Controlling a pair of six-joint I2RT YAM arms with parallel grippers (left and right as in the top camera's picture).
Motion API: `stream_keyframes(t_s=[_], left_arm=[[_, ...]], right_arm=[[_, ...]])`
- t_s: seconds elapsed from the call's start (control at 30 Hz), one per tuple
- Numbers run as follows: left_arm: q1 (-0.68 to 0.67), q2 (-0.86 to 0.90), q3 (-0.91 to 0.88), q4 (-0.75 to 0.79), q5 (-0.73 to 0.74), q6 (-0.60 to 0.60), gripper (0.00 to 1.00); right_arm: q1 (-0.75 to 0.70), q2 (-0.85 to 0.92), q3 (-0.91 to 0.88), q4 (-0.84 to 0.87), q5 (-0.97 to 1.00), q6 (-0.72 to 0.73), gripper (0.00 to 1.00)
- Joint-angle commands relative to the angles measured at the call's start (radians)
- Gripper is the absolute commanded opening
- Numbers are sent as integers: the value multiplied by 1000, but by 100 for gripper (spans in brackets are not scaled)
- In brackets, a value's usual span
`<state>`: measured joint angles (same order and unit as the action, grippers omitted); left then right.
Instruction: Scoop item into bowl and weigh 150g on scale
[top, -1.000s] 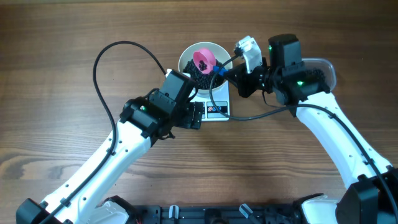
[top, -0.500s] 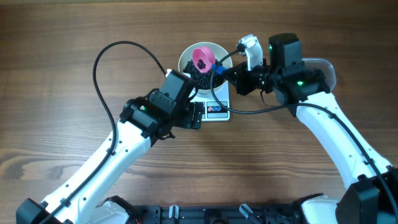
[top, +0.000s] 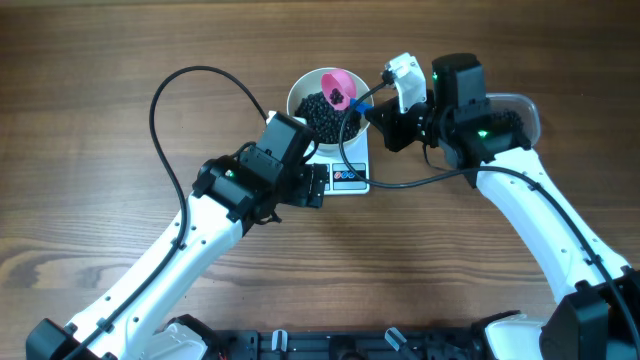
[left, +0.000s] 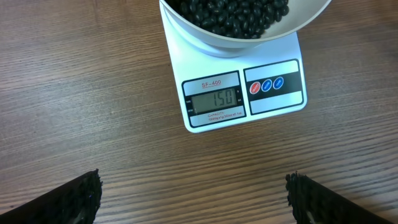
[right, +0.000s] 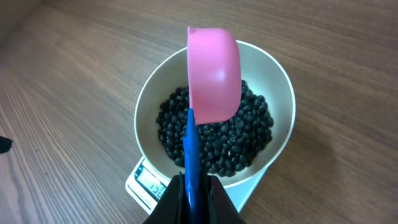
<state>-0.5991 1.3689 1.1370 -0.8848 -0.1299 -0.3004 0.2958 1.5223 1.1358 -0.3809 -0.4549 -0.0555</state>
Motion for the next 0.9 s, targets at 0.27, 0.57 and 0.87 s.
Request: stream_keyframes(t_s=[0.27,0.57,0.87], left_arm=[[8,6,-6,3,5,9,100],[8,6,-6,3,5,9,100],[8,6,-6,3,5,9,100]], right_arm=[[2,12,16,6,-64,235,4],[-23,1,16,48,-68,560,4],[-199,-84,16,43,-93,582,4]])
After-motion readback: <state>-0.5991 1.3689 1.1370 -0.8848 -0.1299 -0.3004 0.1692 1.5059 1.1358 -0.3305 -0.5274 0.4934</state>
